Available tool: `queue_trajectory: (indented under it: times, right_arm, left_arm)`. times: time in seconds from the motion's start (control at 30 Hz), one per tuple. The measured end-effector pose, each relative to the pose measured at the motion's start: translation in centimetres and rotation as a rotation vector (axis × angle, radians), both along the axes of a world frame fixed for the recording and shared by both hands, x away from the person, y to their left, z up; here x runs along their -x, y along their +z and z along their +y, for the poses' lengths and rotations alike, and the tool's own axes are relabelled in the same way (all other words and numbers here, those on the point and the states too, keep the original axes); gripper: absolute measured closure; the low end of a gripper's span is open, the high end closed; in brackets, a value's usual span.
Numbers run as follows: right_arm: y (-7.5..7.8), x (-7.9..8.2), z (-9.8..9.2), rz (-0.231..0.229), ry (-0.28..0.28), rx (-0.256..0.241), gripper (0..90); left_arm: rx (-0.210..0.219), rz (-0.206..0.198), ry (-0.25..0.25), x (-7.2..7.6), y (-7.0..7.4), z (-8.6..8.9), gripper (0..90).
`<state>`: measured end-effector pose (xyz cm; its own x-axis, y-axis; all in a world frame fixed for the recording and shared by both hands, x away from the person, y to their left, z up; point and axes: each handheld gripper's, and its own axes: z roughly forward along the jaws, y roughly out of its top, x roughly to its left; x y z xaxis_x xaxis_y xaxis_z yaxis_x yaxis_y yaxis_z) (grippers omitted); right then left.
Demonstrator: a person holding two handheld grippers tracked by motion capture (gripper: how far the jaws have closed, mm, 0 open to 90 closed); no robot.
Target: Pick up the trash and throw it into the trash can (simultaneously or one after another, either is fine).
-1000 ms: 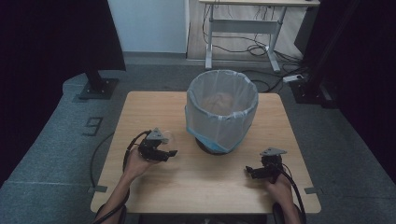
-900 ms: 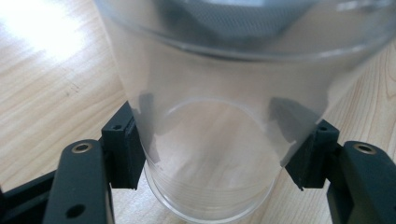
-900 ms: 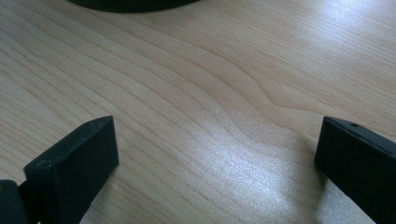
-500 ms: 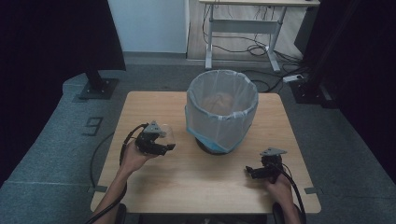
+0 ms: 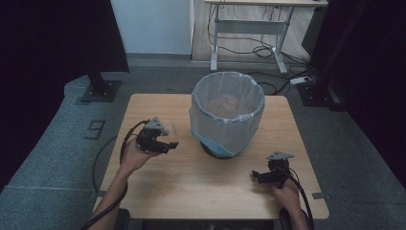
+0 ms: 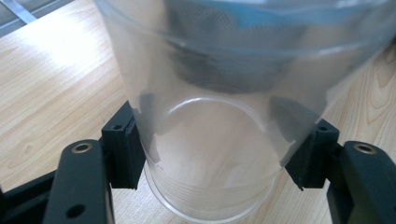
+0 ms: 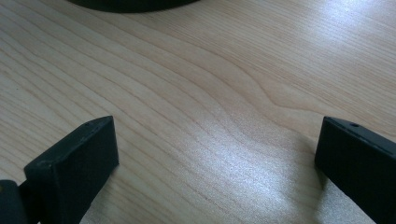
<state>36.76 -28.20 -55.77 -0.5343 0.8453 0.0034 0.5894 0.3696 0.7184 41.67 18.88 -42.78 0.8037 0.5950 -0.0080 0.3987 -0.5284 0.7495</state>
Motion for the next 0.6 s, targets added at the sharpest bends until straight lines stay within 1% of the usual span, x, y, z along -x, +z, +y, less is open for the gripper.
queue_trajectory:
  times: [0.13, 0.23, 0.6]
  right_arm:
    - [0.0, 0.0, 0.0, 0.001, 0.001, 0.0, 0.0]
    - [0.0, 0.0, 0.0, 0.001, 0.001, 0.0, 0.0]
    - [0.0, 0.0, 0.0, 0.001, 0.002, 0.001, 0.0]
  left_arm:
    - [-0.002, -0.003, 0.001, -0.1, 0.8, 0.1, 32.4]
    - [0.009, -0.003, 0.0, -0.2, 1.6, 0.2, 32.4]
    - [0.018, -0.01, 0.0, -0.4, 4.3, 0.4, 32.4]
